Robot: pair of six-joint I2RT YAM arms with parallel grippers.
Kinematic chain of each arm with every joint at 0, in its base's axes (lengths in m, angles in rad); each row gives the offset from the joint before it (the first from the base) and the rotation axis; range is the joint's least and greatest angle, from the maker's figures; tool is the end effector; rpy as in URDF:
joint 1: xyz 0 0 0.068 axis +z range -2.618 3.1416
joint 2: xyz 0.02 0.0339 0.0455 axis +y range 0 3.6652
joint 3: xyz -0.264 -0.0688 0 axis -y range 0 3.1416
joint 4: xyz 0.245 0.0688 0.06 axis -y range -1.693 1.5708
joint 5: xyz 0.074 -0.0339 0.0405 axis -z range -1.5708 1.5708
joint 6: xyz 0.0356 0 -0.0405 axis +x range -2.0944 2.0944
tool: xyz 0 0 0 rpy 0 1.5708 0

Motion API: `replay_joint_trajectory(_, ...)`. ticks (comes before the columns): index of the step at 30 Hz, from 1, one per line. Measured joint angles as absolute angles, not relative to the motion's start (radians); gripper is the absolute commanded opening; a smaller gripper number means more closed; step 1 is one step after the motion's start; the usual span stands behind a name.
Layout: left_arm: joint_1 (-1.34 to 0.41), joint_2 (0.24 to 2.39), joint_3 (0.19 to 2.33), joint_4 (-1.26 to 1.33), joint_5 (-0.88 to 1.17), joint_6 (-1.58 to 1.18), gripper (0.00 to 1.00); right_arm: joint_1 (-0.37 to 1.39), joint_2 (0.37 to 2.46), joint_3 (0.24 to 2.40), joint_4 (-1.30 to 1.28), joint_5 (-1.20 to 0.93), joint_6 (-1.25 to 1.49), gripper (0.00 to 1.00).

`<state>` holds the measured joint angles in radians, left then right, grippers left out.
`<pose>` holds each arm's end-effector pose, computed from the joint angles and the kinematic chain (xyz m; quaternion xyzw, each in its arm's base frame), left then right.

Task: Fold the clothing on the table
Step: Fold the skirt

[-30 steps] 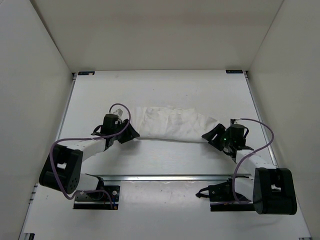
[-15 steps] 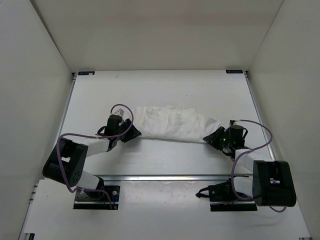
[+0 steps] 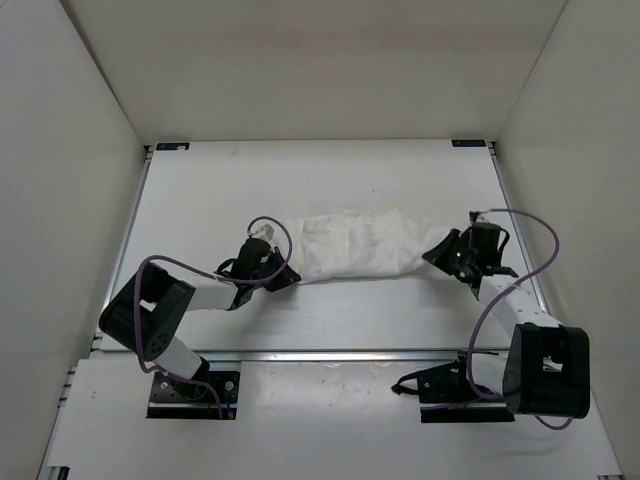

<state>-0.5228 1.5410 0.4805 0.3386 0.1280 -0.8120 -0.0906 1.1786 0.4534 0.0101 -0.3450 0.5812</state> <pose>0.2284 -0.1369 0.1207 -0.1050 0.9037 -0.3001 0.2867 0.2236 -0.0082 0.1694 0.2282 0.8697 0.2508 0.3586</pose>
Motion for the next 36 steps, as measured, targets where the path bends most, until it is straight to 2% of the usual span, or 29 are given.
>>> replay_joint_trajectory(6,-0.545,1.567,0.480,0.383,0.128,-0.848,0.00,0.116,1.240,0.793,-0.150,-0.297,0.399,0.00)
replay_joint_trajectory(10,-0.538,1.567,0.469,0.400,0.126,-0.859,0.00,0.290,1.331,0.946,-0.197,-0.278,0.315,0.00)
replay_joint_trajectory(20,-0.532,1.567,0.453,0.429,0.126,-0.866,0.00,0.602,1.530,1.052,-0.186,-0.270,0.293,0.00)
replay_joint_trajectory(26,-0.532,1.567,0.452,0.431,0.126,-0.866,0.00,0.705,1.677,1.117,-0.150,-0.287,0.311,0.00)
replay_joint_trajectory(33,-0.532,1.567,0.447,0.440,0.126,-0.870,0.00,0.741,1.784,1.154,-0.103,-0.326,0.334,0.00)
replay_joint_trajectory(36,-0.531,1.567,0.446,0.442,0.130,-0.870,0.14,0.741,1.819,1.164,-0.095,-0.352,0.347,0.00)
